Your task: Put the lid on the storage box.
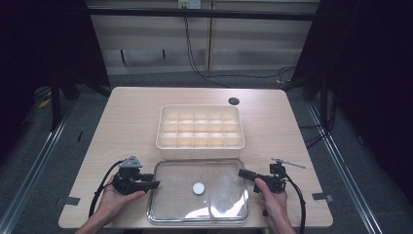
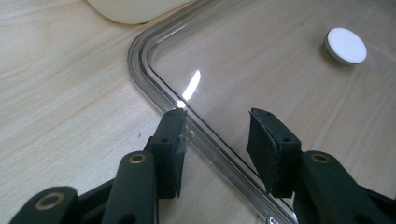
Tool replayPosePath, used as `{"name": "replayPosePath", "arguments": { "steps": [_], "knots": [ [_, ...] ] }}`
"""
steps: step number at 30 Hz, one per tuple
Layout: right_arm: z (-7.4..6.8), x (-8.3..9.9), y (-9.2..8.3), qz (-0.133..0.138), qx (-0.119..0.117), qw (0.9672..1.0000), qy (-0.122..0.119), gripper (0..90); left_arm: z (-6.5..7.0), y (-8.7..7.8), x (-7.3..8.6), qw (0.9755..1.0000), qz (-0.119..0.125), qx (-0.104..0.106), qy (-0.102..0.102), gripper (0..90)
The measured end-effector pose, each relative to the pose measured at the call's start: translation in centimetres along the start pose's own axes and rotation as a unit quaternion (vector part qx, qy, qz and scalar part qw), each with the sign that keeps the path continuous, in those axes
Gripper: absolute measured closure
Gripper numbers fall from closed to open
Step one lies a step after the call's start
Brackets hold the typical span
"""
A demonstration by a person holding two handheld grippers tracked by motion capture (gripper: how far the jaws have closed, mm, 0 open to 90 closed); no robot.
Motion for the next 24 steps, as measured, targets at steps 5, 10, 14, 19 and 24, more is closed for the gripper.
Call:
{"name": "replayPosePath", "arguments": {
  "steps": [5,10,14,19,24],
  "knots": [
    [-0.4,-0.4,0.0,-0.001,0.003,0.9996,-0.028,64.1,0.1,0.1,0.0,1.0,0.002,-0.004,0.003,55.6],
    [-0.4,-0.4,-0.2,-0.016,-0.021,0.9989,-0.04,66.6,-0.1,0.1,0.0,1.0,0.007,0.002,-0.003,54.5],
    [-0.6,-0.4,0.0,-0.023,-0.042,0.998,-0.042,67.4,-0.3,0.1,0.0,0.9999,0.01,0.009,-0.01,54.5],
    [-0.8,-0.7,-0.2,-0.019,-0.053,0.9973,-0.047,70.6,-0.3,0.2,-0.1,0.9995,0.014,0.017,-0.021,46.8],
    [-1.3,-0.7,-0.6,-0.008,-0.065,0.9963,-0.055,73.1,-0.6,0.0,-0.1,0.9996,0.017,0.005,-0.023,39.8]
  ]
}}
Point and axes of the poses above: each handheld gripper's, and its own axes: y roughly forward along the jaws, x roughly out of its underside, z roughly to its right, the point moved 3 cm from there along y, roughly forward along the jaws, and after that the axes turned 2 degrees about x, right-handed, at the moved point
